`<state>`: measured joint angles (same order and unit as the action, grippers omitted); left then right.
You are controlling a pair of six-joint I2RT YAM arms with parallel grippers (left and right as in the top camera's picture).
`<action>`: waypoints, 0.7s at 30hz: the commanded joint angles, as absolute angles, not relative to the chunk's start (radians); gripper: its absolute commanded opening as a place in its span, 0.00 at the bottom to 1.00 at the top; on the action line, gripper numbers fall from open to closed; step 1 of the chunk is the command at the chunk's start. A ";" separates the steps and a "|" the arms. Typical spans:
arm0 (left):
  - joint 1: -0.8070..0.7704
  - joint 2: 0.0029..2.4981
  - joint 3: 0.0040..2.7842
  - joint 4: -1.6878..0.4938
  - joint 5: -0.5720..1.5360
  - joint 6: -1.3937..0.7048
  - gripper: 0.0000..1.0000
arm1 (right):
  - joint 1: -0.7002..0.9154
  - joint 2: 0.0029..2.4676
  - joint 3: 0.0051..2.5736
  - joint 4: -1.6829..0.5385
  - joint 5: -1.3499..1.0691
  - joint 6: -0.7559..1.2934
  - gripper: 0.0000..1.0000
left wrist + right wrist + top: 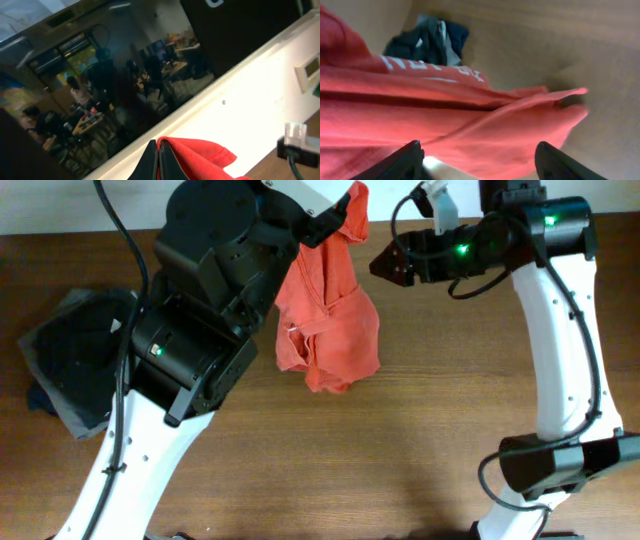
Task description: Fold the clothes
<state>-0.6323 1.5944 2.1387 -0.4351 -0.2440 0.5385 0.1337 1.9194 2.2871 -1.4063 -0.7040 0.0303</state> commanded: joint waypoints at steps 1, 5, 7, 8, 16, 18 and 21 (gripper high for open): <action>-0.634 1.582 2.149 -0.419 -0.284 0.556 0.02 | 0.227 1.926 2.276 -1.401 -0.681 0.313 0.76; -0.634 1.582 2.149 -0.418 -0.285 0.556 0.02 | 0.310 1.926 2.244 -1.348 -0.612 0.418 0.76; -0.634 1.582 2.149 -0.411 -0.286 0.556 0.02 | 0.336 1.926 2.229 -1.314 -0.563 0.467 0.71; -0.634 1.582 2.149 -0.402 -0.286 0.561 0.02 | 0.347 1.926 2.220 -1.299 -0.538 0.481 0.66; -0.634 1.540 2.150 -0.136 -0.376 0.717 0.02 | 0.353 1.931 2.037 -1.305 -0.367 0.472 0.04; -0.634 1.529 2.150 -0.101 -0.390 0.738 0.02 | 0.350 1.931 2.008 -1.312 -0.341 0.458 0.04; -0.632 1.520 2.151 -0.012 -0.435 0.820 0.02 | 0.346 1.931 2.003 -1.341 -0.258 0.434 0.07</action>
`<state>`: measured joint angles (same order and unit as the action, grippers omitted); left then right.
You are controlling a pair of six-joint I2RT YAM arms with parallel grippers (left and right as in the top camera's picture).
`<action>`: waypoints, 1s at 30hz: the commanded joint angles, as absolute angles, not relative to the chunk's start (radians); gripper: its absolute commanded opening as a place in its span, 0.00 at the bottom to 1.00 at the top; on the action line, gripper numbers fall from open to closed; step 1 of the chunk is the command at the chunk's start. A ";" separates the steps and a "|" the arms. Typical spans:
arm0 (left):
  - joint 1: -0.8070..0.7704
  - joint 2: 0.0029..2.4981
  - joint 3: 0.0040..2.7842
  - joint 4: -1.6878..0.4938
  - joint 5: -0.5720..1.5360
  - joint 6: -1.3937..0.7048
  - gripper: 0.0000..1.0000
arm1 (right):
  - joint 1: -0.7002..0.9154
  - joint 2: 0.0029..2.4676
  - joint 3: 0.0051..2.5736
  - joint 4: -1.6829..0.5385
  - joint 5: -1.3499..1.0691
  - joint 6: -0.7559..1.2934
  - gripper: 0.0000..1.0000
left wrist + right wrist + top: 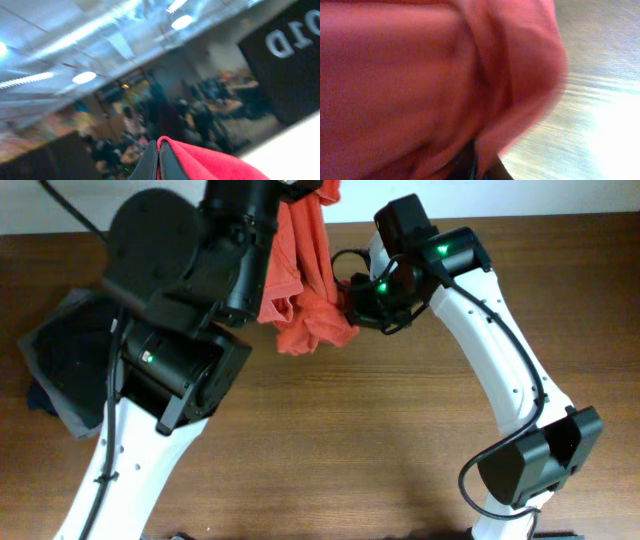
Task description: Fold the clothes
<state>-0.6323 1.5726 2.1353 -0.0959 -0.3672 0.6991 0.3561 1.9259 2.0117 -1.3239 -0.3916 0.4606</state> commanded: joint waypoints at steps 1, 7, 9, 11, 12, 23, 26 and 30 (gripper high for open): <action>-0.630 1.520 2.156 0.026 -0.450 0.845 0.02 | 0.346 1.931 2.003 -1.350 -0.216 0.434 0.09; -0.618 1.520 2.243 0.112 -0.461 0.896 0.02 | 0.318 1.931 2.001 -1.387 -0.027 0.434 0.16; -0.618 1.520 2.275 0.095 -0.462 0.896 0.02 | 0.295 1.931 2.001 -1.393 0.021 0.434 0.19; -0.618 1.520 2.307 0.039 -0.470 0.896 0.02 | 0.248 1.931 2.001 -1.398 0.076 0.434 0.22; -0.618 1.520 2.314 0.017 -0.477 0.896 0.02 | 0.221 1.931 2.001 -1.400 0.072 0.434 0.23; -0.618 1.537 2.318 -0.178 -0.476 0.812 0.02 | 0.027 1.925 2.002 -1.375 -0.371 0.165 0.45; -0.618 1.542 2.318 -0.204 -0.476 0.812 0.02 | -0.011 1.921 2.002 -1.384 -0.371 0.164 0.45; -0.618 1.542 2.318 -0.218 -0.465 0.801 0.02 | -0.027 1.921 2.002 -1.410 -0.444 0.059 0.56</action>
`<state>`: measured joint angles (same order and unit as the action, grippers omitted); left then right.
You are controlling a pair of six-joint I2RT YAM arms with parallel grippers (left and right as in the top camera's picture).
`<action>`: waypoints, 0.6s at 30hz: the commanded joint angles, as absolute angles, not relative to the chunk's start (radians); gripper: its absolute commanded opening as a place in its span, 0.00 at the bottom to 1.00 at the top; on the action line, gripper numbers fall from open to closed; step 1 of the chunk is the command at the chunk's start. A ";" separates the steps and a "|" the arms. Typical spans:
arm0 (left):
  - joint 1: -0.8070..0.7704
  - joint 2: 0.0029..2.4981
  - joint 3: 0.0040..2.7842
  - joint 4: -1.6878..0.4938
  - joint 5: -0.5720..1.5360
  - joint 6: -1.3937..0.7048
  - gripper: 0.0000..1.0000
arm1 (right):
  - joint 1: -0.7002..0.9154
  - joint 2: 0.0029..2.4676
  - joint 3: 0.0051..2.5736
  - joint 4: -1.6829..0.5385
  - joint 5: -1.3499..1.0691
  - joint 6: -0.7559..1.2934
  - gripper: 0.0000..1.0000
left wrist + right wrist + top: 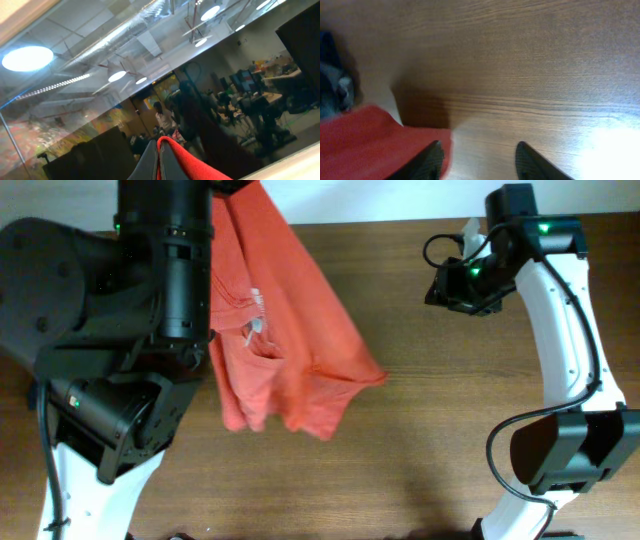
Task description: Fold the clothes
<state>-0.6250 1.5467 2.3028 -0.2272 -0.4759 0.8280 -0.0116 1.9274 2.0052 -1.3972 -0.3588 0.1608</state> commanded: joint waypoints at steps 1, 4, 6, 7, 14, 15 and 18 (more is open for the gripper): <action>-0.618 1.543 2.318 -0.218 -0.456 0.801 0.02 | -0.024 1.921 2.002 -1.415 -0.456 0.037 0.58; -0.618 1.543 2.318 -0.218 -0.409 0.796 0.03 | -0.005 1.921 2.002 -1.419 -0.460 0.015 0.64; -0.618 1.545 2.318 -0.219 -0.379 0.754 0.03 | 0.000 1.921 2.002 -1.417 -0.460 0.017 0.65; -0.618 1.547 2.318 -0.219 -0.369 0.730 0.03 | 0.000 1.921 2.002 -1.416 -0.459 0.027 0.65; -0.620 1.620 2.318 -0.232 -0.143 0.562 0.03 | -0.123 1.920 2.002 -1.407 -0.450 0.152 0.65; -0.627 1.638 2.318 -0.217 -0.087 0.532 0.03 | -0.154 1.919 2.002 -1.409 -0.449 0.158 0.65; -0.688 1.700 2.318 -0.078 -0.029 0.483 0.03 | -0.254 1.915 2.002 -1.423 -0.453 0.159 0.65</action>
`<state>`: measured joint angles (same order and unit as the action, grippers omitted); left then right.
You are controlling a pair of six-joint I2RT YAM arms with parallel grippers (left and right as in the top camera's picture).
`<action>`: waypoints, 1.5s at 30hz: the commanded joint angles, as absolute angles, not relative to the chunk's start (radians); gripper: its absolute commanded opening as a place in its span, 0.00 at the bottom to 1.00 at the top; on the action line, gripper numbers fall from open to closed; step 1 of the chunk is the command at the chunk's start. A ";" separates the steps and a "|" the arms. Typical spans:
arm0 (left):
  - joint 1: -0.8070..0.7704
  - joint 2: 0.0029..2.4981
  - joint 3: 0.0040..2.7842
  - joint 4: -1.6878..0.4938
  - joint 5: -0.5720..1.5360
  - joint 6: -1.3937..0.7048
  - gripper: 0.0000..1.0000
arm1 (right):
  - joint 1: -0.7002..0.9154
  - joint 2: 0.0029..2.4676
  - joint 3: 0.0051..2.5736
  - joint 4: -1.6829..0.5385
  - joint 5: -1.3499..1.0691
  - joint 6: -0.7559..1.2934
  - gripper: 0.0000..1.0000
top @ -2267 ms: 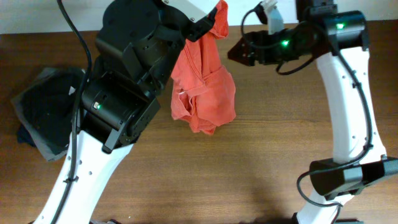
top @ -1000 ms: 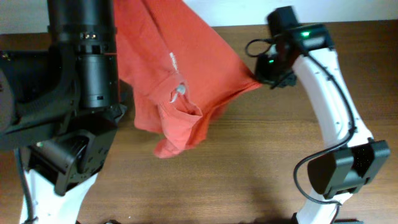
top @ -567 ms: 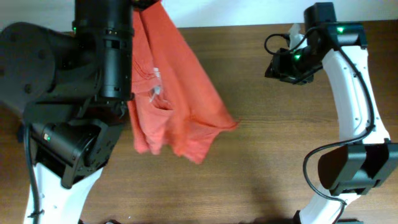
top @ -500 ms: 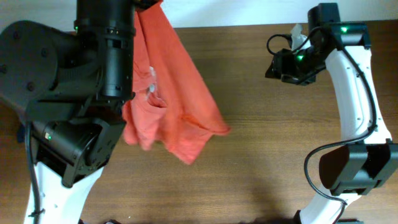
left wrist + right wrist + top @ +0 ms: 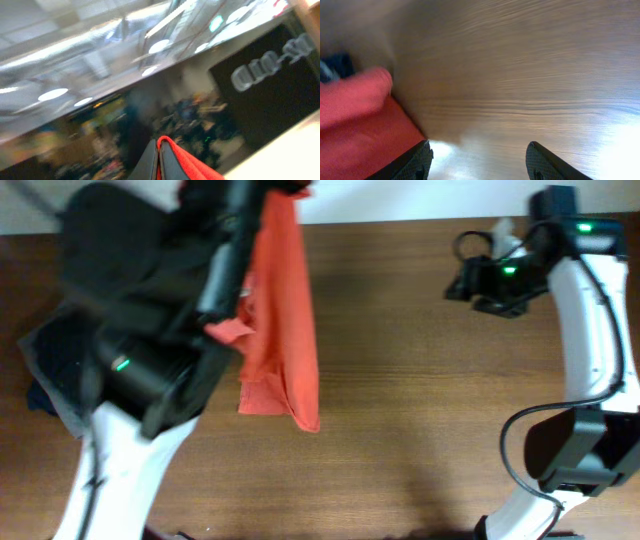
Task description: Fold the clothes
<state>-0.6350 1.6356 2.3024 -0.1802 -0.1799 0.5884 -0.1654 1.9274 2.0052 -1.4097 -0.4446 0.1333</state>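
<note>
A red garment (image 5: 280, 310) hangs in a narrow drape from my left gripper (image 5: 159, 145), which is shut on its top edge high above the table's left half. In the left wrist view only a fold of red cloth (image 5: 187, 162) shows beside the fingers. My right gripper (image 5: 480, 160) stands open at the far right (image 5: 462, 287), apart from the garment, with nothing between its fingers. The red cloth (image 5: 355, 130) fills the lower left of the right wrist view.
A pile of dark clothes (image 5: 55, 365) lies on the left of the wooden table (image 5: 420, 410), partly hidden under my left arm. The white wall runs along the table's far edge.
The garment hung spread wide below my left gripper; now it hangs as a narrow strip, its hem nearer the middle left. My right gripper has shifted slightly right and stays open.
At first my left gripper held the red garment bunched up while my right gripper was open beside it. Then my right gripper was against the cloth's lower part. After that it was open and far right, the garment spread wide; now the garment hangs narrow.
</note>
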 commanded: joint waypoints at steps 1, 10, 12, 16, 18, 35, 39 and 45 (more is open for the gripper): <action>-0.710 1.715 2.318 -0.033 -0.029 0.483 0.03 | -0.277 1.914 2.002 -1.433 -0.453 0.158 0.65; -0.792 1.768 2.318 0.156 -0.144 0.517 0.03 | -0.380 1.913 2.002 -1.512 -0.467 0.055 0.66; -0.755 1.768 2.318 0.137 -0.243 0.541 0.03 | -0.380 1.913 2.002 -1.515 -0.467 0.036 0.66; -0.648 1.768 2.318 -0.007 -0.292 0.554 0.03 | -0.380 1.913 2.002 -1.514 -0.467 0.032 0.67; -0.589 1.776 2.318 -0.122 -0.285 0.553 0.03 | -0.379 1.913 2.002 -1.512 -0.467 0.028 0.67; -0.372 1.934 2.280 -0.480 -0.322 0.546 0.09 | -0.188 1.943 1.999 -1.476 -0.364 -0.047 0.78; -0.375 1.934 2.280 -0.497 -0.322 0.546 0.10 | -0.113 1.999 1.999 -1.384 -0.355 -0.018 0.77; -0.377 1.934 2.280 -0.537 -0.322 0.546 0.13 | -0.013 2.132 1.999 -1.214 -0.354 0.049 0.64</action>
<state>-0.3756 1.9503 2.2738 -0.5236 -0.3122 0.5381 -0.0525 2.0621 2.0045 -1.2472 -0.3672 -0.0021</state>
